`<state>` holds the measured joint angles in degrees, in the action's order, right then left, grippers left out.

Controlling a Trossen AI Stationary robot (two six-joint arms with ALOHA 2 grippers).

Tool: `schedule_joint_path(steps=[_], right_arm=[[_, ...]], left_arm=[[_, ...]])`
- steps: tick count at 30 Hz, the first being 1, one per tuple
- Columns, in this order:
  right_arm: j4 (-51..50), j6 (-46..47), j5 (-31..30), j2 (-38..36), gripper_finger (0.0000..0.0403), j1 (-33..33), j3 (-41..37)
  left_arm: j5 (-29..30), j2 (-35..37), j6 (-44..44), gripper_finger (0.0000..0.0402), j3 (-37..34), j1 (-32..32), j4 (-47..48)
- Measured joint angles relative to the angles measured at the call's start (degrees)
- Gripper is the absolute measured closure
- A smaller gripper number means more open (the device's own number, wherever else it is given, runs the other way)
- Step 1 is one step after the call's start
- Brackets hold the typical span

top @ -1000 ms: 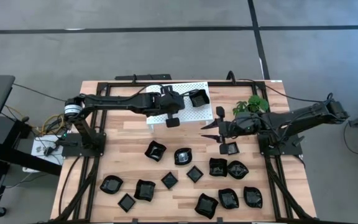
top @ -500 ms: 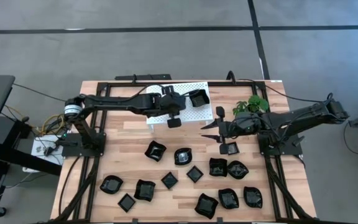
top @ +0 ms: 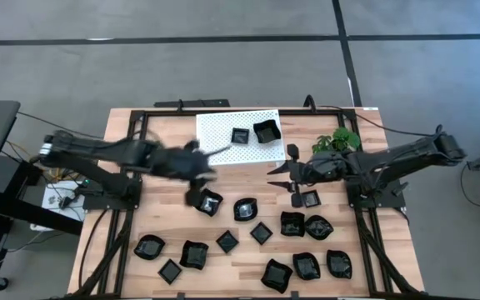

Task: Pick & Place Mini shaped plates
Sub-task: Put the leaf-shaped plate on the shelf

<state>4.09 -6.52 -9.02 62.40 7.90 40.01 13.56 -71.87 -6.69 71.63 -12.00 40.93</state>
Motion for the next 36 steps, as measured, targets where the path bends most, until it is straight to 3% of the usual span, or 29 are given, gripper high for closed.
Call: schedule_joint_path(steps=[7,11,15,26,36], right_arm=[[0.6,-1.3,1.2,6.9,0.028,0.0,4.2],[-1.1,-1.3,5.0,11.0,0.028,0.3,7.3],[-4.8,-0.3,5.1,13.4,0.028,1.2,10.5],[-8.7,11.3,5.0,20.3,0.0281,4.6,12.9],[-8.4,9.4,5.8,32.1,0.0281,8.2,12.9]], left_arm=[[5.1,7.1,-11.4,0.0302,-15.5,-10.6,-6.4],[5.3,6.6,-8.5,0.0302,-21.2,-15.0,-10.4],[5.8,4.2,-8.3,0.0301,-25.8,-16.2,-13.1],[6.0,-1.8,-10.2,0.0268,-28.4,-16.2,-16.1],[6.6,-1.7,-10.1,0.0266,-28.4,-16.2,-18.1]])
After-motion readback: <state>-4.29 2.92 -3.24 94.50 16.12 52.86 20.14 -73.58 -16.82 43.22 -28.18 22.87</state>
